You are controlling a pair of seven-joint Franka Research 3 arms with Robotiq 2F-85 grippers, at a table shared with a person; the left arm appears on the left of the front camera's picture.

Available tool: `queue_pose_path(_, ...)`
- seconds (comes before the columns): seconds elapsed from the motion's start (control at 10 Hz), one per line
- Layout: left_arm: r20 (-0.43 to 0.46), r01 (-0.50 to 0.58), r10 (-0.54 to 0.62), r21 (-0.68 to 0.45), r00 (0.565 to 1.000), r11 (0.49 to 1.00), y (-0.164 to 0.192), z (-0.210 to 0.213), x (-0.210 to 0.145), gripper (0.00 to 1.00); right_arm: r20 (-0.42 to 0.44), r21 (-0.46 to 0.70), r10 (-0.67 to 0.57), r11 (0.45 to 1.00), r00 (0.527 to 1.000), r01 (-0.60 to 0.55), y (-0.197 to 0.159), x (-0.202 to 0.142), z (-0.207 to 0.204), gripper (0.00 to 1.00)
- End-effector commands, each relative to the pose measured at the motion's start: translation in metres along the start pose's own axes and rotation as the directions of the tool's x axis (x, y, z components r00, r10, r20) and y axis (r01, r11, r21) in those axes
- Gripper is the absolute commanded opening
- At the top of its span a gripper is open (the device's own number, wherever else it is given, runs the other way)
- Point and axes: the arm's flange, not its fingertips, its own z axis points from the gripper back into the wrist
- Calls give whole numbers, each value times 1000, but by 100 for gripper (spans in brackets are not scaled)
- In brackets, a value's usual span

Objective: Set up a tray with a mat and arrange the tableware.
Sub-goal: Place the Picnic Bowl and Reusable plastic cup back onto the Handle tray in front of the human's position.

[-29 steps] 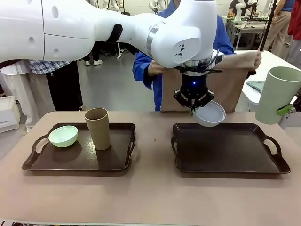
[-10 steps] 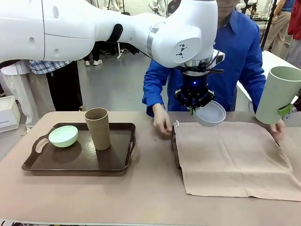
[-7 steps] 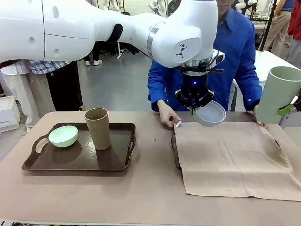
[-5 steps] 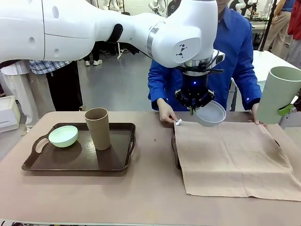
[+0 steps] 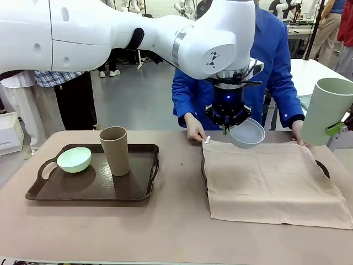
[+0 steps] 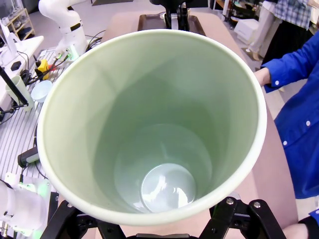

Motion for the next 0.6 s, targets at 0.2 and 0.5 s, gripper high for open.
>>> queue_pose_path(0.2,3,3,-3,-2,1000,1000,-2,1,1,0,4,-4,11,1000,1000,-11,0,2,-1,26)
queue_pose_path(0.5,3,3,-3,-2,1000,1000,-2,1,1,0,4,-4,11,1000,1000,-11,0,2,-1,26)
